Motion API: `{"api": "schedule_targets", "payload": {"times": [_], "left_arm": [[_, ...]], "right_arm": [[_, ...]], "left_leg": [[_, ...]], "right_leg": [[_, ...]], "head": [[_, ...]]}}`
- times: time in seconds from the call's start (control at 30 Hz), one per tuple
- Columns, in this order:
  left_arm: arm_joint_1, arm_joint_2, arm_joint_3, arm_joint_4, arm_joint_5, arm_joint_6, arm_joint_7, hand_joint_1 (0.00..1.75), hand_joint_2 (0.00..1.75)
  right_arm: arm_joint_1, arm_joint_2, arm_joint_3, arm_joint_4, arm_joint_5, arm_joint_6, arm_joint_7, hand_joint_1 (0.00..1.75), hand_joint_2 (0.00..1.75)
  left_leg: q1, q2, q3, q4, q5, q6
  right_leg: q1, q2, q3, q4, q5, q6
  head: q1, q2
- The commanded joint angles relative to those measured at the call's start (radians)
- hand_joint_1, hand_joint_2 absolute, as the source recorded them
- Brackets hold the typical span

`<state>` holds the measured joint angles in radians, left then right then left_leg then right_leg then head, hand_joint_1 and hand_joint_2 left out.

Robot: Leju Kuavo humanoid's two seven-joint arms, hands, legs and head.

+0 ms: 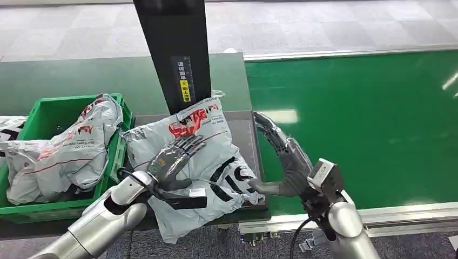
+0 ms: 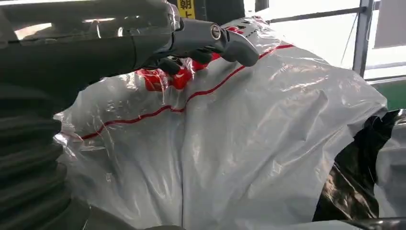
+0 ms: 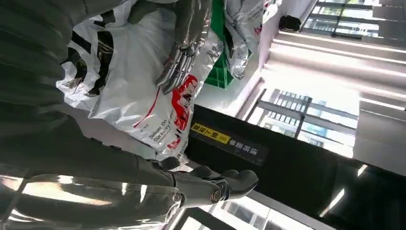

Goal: Moved the parcel from conveyor to table for the left to box.

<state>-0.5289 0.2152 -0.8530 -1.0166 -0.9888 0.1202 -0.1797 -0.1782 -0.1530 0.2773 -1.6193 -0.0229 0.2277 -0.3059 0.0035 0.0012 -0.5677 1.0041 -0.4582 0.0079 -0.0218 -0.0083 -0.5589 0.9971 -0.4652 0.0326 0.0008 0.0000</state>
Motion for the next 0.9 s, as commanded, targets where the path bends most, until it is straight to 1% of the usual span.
{"api": "schedule_targets", "payload": {"times": [0.03, 0.07, 0.1, 0.13, 0.17, 0.2, 0.33, 0.37, 0.6, 0.9], "left_arm": [[-0.002, 0.014, -0.096, 0.012, -0.033, -0.021, 0.0, 0.17, 1.75], [-0.009, 0.009, -0.102, 0.011, -0.04, -0.032, 0.0, 0.31, 1.75], [-0.01, 0.008, -0.103, 0.011, -0.041, -0.034, -0.001, 0.31, 1.75], [-0.014, 0.004, -0.105, 0.01, -0.041, -0.043, -0.002, 1.15, 1.75], [-0.017, 0.004, -0.109, 0.006, -0.046, -0.053, -0.004, 1.62, 1.75], [-0.019, 0.003, -0.11, 0.006, -0.047, -0.056, -0.004, 1.75, 1.75], [-0.031, 0.004, -0.118, 0.005, -0.051, -0.079, -0.014, 1.75, 1.75], [-0.034, 0.005, -0.12, 0.003, -0.05, -0.085, -0.017, 1.75, 1.75], [-0.036, 0.015, -0.131, -0.01, -0.053, -0.1, -0.025, 1.75, 1.75], [-0.048, 0.013, -0.142, -0.025, -0.052, -0.123, -0.029, 1.75, 1.75]], "right_arm": [[-0.058, 0.032, 0.002, 0.094, 0.002, 0.003, -0.001, 0.0, 1.75], [-0.061, 0.031, 0.002, 0.095, 0.002, 0.004, -0.001, 0.0, 1.75], [-0.062, 0.032, 0.001, 0.095, 0.002, 0.004, -0.001, 0.0, 1.75], [-0.064, 0.032, 0.001, 0.095, 0.002, 0.004, -0.001, 0.0, 1.75], [-0.064, 0.033, 0.0, 0.092, 0.003, 0.005, -0.001, 0.0, 1.75], [-0.064, 0.032, -0.001, 0.092, 0.003, 0.005, -0.001, 0.0, 1.75], [-0.058, 0.027, -0.004, 0.087, 0.004, 0.006, 0.0, 0.0, 1.75], [-0.053, 0.027, -0.006, 0.083, 0.005, 0.006, -0.001, 0.0, 1.75], [-0.021, 0.029, -0.016, 0.051, 0.016, 0.001, -0.005, 0.0, 1.75], [-0.027, 0.031, -0.017, 0.048, 0.02, 0.004, -0.001, 0.0, 1.75]], "left_leg": [[0.001, 0.002, 0.002, -0.002, 0.0, -0.001], [0.001, 0.002, 0.002, -0.002, 0.001, -0.001], [0.001, 0.002, 0.002, -0.002, 0.001, -0.001], [0.001, 0.001, 0.002, -0.001, 0.0, -0.001], [0.001, 0.001, 0.002, -0.001, 0.0, -0.001], [0.001, 0.001, 0.001, -0.001, 0.001, -0.001], [0.002, 0.002, 0.003, -0.007, 0.004, -0.002], [0.0, 0.0, 0.0, 0.0, 0.001, 0.0], [0.001, 0.0, 0.002, -0.002, 0.001, -0.001], [0.001, 0.0, 0.001, 0.0, 0.001, -0.001]], "right_leg": [[0.001, 0.003, 0.001, -0.002, 0.001, -0.002], [0.001, 0.003, 0.002, -0.002, 0.001, -0.002], [0.001, 0.002, 0.002, -0.002, 0.001, -0.002], [0.001, 0.001, 0.001, -0.001, 0.001, -0.002], [0.001, 0.002, 0.001, -0.001, 0.001, -0.002], [0.001, 0.002, 0.001, -0.002, 0.001, -0.002], [0.003, 0.003, 0.003, -0.007, 0.005, -0.006], [0.001, 0.0, 0.001, -0.001, 0.001, -0.001], [0.001, 0.0, 0.002, -0.002, 0.001, -0.003], [0.001, 0.0, 0.001, -0.001, 0.001, -0.002]], "head": [[0.0, 0.0], [0.0, 0.0], [0.0, 0.0], [0.0, 0.0], [0.0, 0.0], [0.0, 0.0], [0.0, 0.0], [0.0, 0.0], [0.0, 0.0], [0.0, 0.0]]}}
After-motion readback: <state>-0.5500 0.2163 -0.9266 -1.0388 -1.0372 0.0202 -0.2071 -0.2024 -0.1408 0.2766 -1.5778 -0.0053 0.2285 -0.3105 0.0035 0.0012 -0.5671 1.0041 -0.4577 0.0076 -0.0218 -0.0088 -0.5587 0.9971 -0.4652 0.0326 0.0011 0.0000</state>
